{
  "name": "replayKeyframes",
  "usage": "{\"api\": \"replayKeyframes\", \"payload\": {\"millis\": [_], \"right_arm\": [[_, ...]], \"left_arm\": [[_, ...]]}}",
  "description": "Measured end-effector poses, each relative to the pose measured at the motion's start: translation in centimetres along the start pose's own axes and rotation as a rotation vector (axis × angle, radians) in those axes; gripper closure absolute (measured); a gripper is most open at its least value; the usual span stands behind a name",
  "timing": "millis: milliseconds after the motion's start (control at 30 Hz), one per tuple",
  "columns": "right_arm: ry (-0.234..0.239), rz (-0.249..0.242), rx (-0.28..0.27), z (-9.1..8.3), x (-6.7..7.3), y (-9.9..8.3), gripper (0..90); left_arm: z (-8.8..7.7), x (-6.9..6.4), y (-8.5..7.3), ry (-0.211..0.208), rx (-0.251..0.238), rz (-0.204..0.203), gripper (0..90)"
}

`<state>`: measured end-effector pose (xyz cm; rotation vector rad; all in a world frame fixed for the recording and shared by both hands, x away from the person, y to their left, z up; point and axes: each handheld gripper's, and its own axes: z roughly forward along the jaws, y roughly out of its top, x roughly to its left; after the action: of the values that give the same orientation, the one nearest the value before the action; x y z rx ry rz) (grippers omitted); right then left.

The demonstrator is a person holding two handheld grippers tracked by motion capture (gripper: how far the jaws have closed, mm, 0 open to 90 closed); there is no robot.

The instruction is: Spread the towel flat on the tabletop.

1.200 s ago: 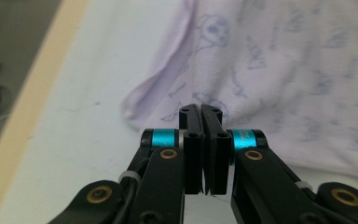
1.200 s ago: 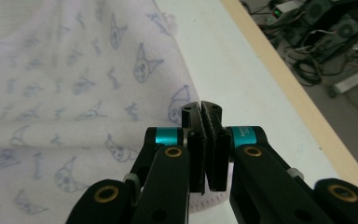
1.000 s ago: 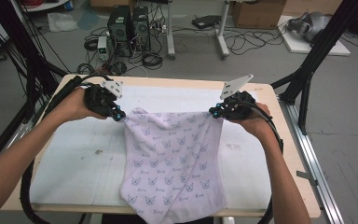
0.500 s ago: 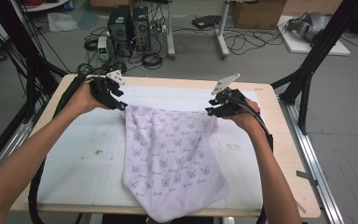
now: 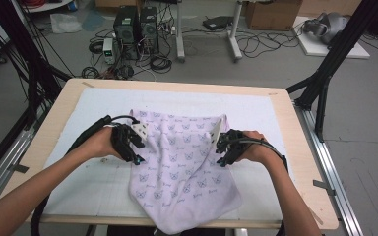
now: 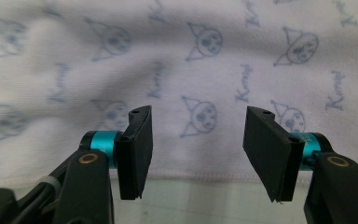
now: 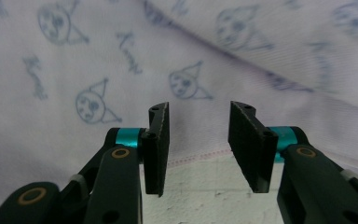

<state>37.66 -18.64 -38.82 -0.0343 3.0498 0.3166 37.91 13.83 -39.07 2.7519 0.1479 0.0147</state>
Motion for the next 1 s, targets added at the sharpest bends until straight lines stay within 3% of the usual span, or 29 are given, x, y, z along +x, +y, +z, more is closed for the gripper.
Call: {"api": "replayKeyframes", "payload": {"millis": [267,367,433,567,600,667,800,900,967,1000], "right_arm": [[0.0,-0.052,0.074,1.6,-0.6,0.9,70.3],[0.027,-0.052,0.1,2.1,-0.9,1.0,78.5],[0.043,-0.043,0.096,2.2,-1.0,0.9,83.2],[0.039,-0.027,0.108,2.2,-1.0,1.1,88.8],[0.027,-0.034,0.114,2.1,-1.0,1.2,89.1],[0.002,-0.023,0.121,2.0,-0.7,1.3,89.4],[-0.023,0.034,0.026,0.2,-0.8,0.9,89.4],[-0.047,0.068,-0.051,-1.8,-0.7,0.2,89.4],[-0.056,0.095,-0.101,-3.1,-0.8,-0.5,89.4],[-0.086,0.107,-0.123,-3.7,-0.9,-0.8,89.4]], "left_arm": [[1.9,0.0,0.0,-0.047,0.085,-0.045,52.2],[1.9,0.2,0.0,-0.038,0.079,-0.058,58.3],[1.9,0.4,0.0,-0.026,0.081,-0.053,64.7],[2.0,-0.6,0.4,0.015,0.109,0.01,75.9],[2.1,-1.1,0.6,0.037,0.118,0.038,86.1],[2.1,-1.4,0.8,0.054,0.131,0.05,87.3],[1.5,-1.1,0.6,0.048,0.121,0.034,87.8],[-0.3,-0.4,0.3,0.072,0.061,0.021,87.8],[-1.8,0.1,0.0,0.095,0.022,-0.012,87.8],[-2.5,0.5,-0.2,0.112,0.009,-0.018,87.8]]}}
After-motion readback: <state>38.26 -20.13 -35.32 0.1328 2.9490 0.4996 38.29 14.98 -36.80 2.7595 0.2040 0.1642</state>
